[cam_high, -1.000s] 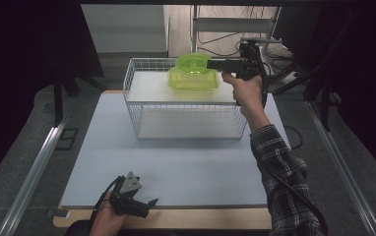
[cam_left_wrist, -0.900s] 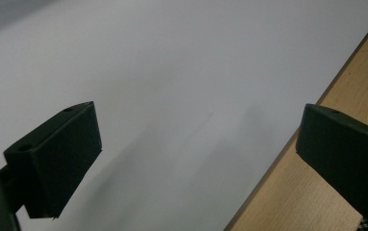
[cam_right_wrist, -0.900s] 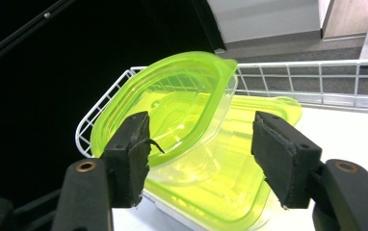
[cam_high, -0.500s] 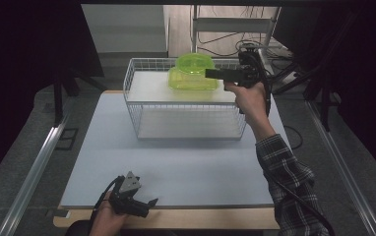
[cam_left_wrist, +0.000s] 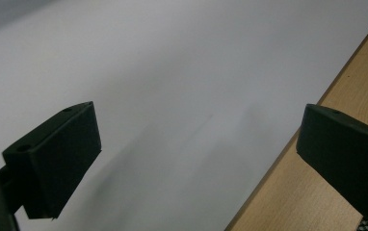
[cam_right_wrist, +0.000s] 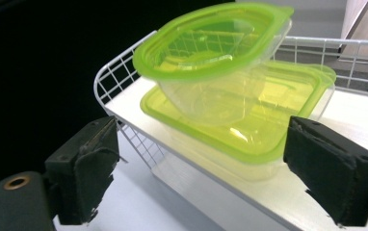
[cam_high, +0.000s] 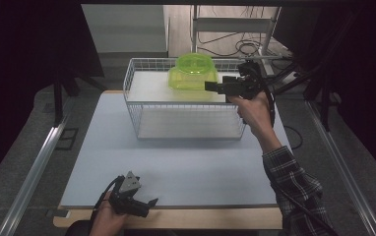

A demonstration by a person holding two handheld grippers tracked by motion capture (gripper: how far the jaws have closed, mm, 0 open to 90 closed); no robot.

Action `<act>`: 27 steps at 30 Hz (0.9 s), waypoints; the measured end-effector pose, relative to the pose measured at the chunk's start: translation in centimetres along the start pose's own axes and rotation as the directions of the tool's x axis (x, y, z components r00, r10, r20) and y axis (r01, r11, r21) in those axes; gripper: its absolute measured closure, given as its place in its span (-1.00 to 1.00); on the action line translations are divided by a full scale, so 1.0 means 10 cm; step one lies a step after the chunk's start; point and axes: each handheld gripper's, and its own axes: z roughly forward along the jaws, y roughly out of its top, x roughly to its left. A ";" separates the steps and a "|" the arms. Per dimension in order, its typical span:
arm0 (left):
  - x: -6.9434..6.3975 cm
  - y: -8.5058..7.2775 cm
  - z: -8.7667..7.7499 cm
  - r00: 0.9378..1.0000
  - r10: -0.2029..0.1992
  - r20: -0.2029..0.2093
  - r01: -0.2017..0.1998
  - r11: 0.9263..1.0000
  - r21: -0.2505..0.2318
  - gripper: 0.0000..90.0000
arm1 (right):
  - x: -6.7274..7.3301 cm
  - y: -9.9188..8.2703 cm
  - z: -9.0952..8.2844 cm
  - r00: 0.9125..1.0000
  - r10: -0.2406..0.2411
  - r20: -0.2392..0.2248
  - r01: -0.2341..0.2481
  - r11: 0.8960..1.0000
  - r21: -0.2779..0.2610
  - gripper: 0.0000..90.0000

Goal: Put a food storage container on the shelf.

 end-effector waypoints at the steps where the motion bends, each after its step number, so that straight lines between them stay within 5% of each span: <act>1: 0.00 0.00 0.00 1.000 0.001 -0.001 -0.001 1.000 -0.001 -0.96 | 0.00 -0.01 0.00 1.000 -0.001 -0.001 0.001 1.000 0.000 -0.76; 18: 0.00 0.00 0.01 1.000 0.005 -0.003 -0.005 1.000 0.005 -0.97 | 0.04 -0.35 0.01 0.997 -0.064 -0.037 0.064 0.998 0.002 -0.90; 27: 0.00 0.00 0.02 1.000 0.009 -0.004 -0.009 1.000 0.010 -0.97 | 0.04 -0.50 -0.04 0.997 -0.075 -0.019 0.075 0.997 0.013 -0.91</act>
